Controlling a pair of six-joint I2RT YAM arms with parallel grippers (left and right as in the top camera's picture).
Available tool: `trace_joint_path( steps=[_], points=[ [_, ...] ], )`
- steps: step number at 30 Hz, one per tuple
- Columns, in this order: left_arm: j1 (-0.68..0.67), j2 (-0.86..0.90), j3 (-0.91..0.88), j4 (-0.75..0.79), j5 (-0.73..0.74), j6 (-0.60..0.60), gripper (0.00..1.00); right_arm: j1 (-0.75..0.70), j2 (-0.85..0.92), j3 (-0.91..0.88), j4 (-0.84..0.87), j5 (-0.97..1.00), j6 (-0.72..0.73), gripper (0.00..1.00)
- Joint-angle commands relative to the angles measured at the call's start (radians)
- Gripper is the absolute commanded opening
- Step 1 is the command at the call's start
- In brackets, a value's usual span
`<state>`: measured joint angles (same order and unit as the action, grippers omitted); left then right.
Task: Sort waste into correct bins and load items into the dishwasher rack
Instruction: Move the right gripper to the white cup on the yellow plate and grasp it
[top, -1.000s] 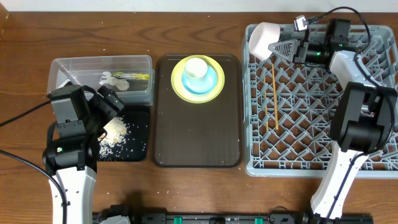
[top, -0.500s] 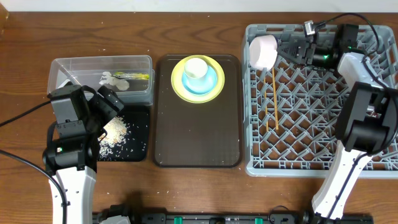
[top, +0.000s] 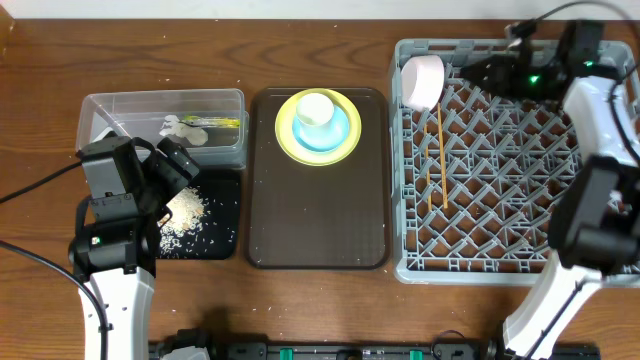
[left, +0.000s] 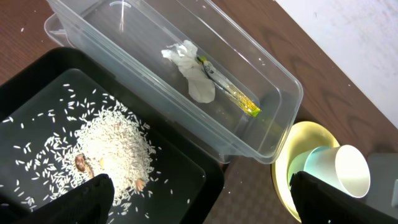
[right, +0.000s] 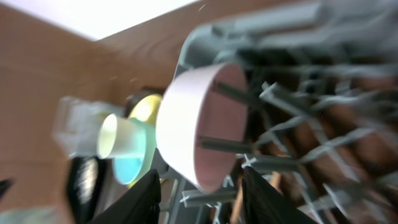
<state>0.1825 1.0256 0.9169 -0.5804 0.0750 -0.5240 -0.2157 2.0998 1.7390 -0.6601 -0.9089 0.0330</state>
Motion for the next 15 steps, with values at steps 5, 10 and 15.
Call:
trace_joint_path(
  steps=[5, 10, 15],
  points=[
    [0.005, 0.001, 0.021, -0.003, -0.005, 0.002, 0.93, 0.124, -0.239, 0.007, -0.098, 0.376, -0.043, 0.34],
    [0.005, 0.001, 0.021, -0.003, -0.005, 0.002, 0.93, 0.294, -0.260, 0.006, -0.148, 0.450, -0.071, 0.32],
    [0.005, 0.001, 0.021, -0.003, -0.005, 0.002, 0.93, 0.483, -0.248, 0.006, -0.172, 0.571, -0.084, 0.32]
  ],
)
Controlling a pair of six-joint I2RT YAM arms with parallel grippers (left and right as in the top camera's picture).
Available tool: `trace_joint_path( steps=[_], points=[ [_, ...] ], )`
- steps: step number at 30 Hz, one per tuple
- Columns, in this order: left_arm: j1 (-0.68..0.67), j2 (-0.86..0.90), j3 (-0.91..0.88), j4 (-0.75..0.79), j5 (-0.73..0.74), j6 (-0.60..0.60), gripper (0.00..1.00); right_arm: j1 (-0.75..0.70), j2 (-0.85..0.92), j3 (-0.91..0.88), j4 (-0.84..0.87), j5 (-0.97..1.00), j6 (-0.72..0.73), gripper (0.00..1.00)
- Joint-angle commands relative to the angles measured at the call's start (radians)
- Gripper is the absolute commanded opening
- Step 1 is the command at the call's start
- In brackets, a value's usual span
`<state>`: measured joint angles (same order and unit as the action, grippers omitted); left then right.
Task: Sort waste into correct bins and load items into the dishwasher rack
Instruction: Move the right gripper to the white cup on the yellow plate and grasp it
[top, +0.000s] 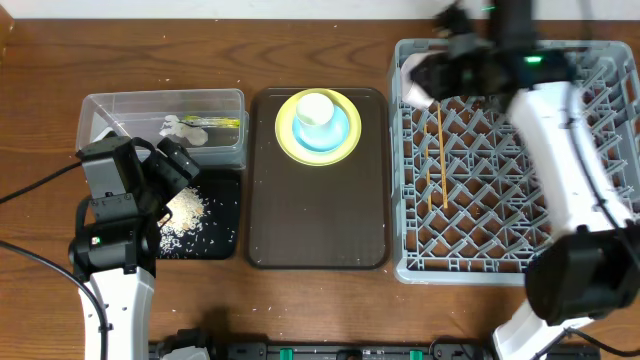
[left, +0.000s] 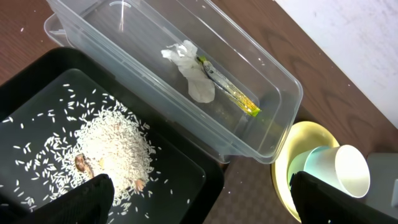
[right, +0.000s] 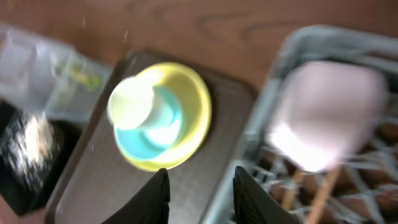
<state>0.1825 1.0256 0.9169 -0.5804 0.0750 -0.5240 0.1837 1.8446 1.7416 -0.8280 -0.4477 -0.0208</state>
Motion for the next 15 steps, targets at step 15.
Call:
trace_joint_path(
  steps=[15],
  points=[
    [0.005, 0.001, 0.021, -0.003, -0.005, 0.002, 0.94, 0.500, 0.092, -0.003, 0.083, 0.519, -0.111, 0.34]
  ],
)
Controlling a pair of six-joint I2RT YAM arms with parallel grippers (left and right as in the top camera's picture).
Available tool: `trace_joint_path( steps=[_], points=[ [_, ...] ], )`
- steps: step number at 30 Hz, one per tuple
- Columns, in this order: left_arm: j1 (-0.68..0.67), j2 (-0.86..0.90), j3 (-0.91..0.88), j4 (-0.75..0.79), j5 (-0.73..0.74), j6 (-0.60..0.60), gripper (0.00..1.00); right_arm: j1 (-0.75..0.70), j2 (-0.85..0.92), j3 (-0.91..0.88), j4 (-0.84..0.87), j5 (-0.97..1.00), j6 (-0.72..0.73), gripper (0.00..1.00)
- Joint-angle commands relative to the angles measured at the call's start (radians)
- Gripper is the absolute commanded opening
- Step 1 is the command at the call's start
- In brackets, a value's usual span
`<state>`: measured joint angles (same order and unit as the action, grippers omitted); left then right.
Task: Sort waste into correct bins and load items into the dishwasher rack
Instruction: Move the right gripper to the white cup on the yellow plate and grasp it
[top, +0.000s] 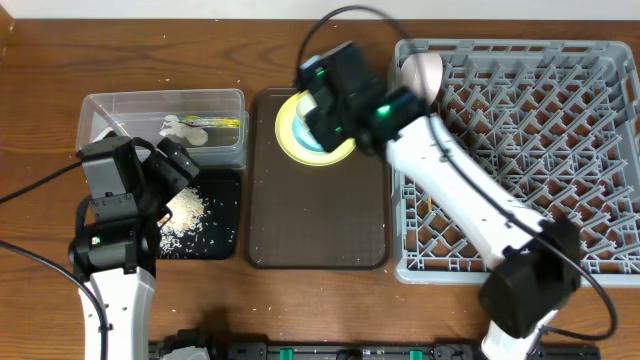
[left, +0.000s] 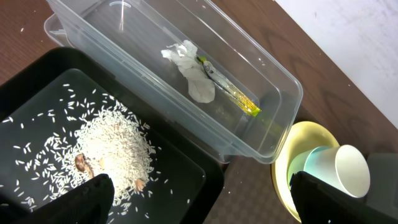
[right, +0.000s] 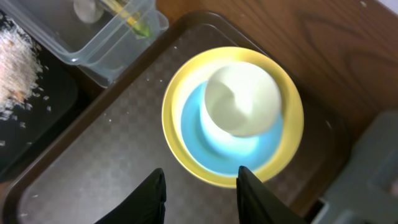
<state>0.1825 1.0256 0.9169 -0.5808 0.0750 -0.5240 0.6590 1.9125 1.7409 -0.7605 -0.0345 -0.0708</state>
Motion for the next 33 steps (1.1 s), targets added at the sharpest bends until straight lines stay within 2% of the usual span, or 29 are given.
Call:
trace_joint_path(
  steps=[1, 5, 15, 33],
  points=[
    [0.005, 0.001, 0.021, -0.003, -0.005, 0.002, 0.94, 0.037, 0.039, -0.003, 0.032, 0.106, -0.090, 0.34],
    [0.005, 0.001, 0.021, -0.003, -0.005, 0.002, 0.93, 0.070, 0.098, -0.003, 0.108, 0.110, -0.159, 0.34],
    [0.005, 0.001, 0.021, -0.003, -0.005, 0.002, 0.93, 0.060, 0.222, -0.003, 0.227, 0.192, -0.174, 0.33],
    [0.005, 0.001, 0.021, -0.003, -0.005, 0.002, 0.93, 0.022, 0.249, -0.003, 0.222, 0.191, -0.174, 0.25]
  ],
)
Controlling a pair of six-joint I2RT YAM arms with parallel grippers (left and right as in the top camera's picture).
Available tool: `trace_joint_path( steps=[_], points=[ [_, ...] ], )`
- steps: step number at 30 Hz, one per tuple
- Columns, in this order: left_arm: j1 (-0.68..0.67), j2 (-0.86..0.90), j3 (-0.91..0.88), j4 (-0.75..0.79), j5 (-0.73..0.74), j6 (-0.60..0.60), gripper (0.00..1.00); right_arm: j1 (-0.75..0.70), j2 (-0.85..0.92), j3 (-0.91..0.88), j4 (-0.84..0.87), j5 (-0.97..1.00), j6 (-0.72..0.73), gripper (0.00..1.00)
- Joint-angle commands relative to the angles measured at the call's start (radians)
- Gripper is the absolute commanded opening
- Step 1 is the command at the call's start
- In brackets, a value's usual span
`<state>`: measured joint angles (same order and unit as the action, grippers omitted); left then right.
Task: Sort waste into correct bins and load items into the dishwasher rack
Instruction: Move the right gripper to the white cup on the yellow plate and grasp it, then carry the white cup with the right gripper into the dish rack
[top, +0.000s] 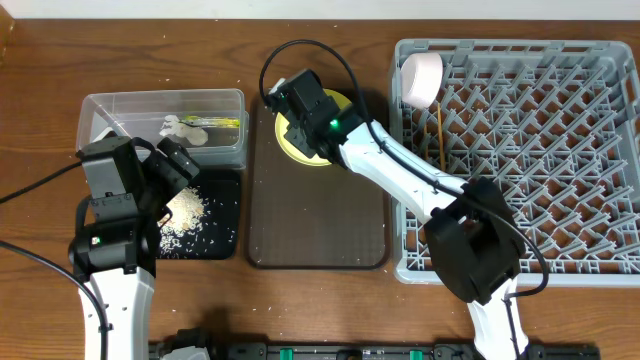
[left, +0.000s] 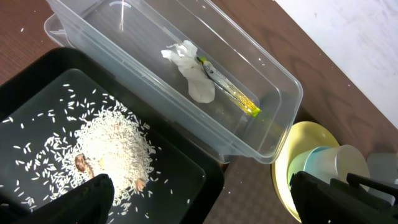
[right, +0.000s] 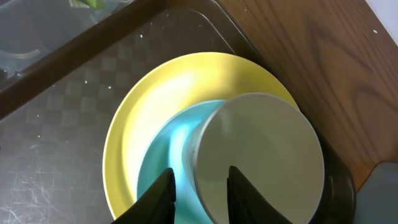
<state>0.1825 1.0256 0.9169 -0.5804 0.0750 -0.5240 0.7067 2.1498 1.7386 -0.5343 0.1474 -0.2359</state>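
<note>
A white paper cup (right: 261, 155) stands in a blue bowl (right: 165, 158) on a yellow plate (right: 134, 118), at the far end of the brown tray (top: 315, 220). My right gripper (right: 202, 199) is open low over the cup, its fingers either side of the cup's near wall; in the overhead view the right gripper (top: 318, 122) hides the cup. My left gripper (left: 199, 208) hangs wide open and empty over the black bin (left: 37, 99) of rice. The grey dish rack (top: 398, 190) holds a pink bowl (top: 422, 78) and chopsticks (top: 439, 150).
The clear bin (top: 100, 105) behind the black bin holds a crumpled tissue (left: 194, 78) and a green wrapper (left: 230, 94). My right arm (top: 400, 175) stretches from the rack side across the tray's far right corner.
My right gripper has come down from above the plate stack to the cup, its fingers now straddling the cup's wall. The left arm has not moved.
My right gripper was open beside the pink bowl in the rack's far left corner. It then stood above the rack's edge, then over the yellow plate stack on the tray, and now sits low at the cup. The left gripper stayed open over the rice bin throughout.
</note>
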Motion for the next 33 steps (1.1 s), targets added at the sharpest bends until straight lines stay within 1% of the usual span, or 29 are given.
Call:
trace_joint_path(
  steps=[1, 5, 12, 14, 16, 18, 25, 33],
  points=[
    [0.005, 0.001, 0.021, -0.003, -0.005, 0.002, 0.93, -0.027, 0.012, -0.001, -0.008, 0.010, -0.008, 0.23],
    [0.005, 0.001, 0.021, -0.003, -0.005, 0.002, 0.94, -0.027, 0.012, -0.001, -0.026, 0.009, -0.008, 0.18],
    [0.005, 0.001, 0.021, -0.003, -0.005, 0.002, 0.93, -0.027, 0.012, -0.001, -0.068, 0.010, -0.008, 0.16],
    [0.005, 0.001, 0.021, -0.003, -0.005, 0.002, 0.93, -0.027, 0.012, -0.001, -0.068, 0.010, -0.008, 0.11],
    [0.005, 0.001, 0.021, -0.003, -0.005, 0.002, 0.93, -0.027, 0.012, -0.001, -0.064, 0.010, -0.008, 0.08],
    [0.005, 0.001, 0.021, -0.003, -0.005, 0.002, 0.93, -0.027, 0.012, 0.000, -0.062, 0.004, 0.000, 0.01],
    [0.005, 0.001, 0.021, -0.003, -0.005, 0.002, 0.93, -0.028, -0.018, 0.002, -0.071, -0.006, 0.024, 0.01],
    [0.005, 0.001, 0.021, -0.003, -0.005, 0.002, 0.93, -0.039, -0.197, 0.003, -0.100, -0.013, 0.146, 0.01]
  ],
)
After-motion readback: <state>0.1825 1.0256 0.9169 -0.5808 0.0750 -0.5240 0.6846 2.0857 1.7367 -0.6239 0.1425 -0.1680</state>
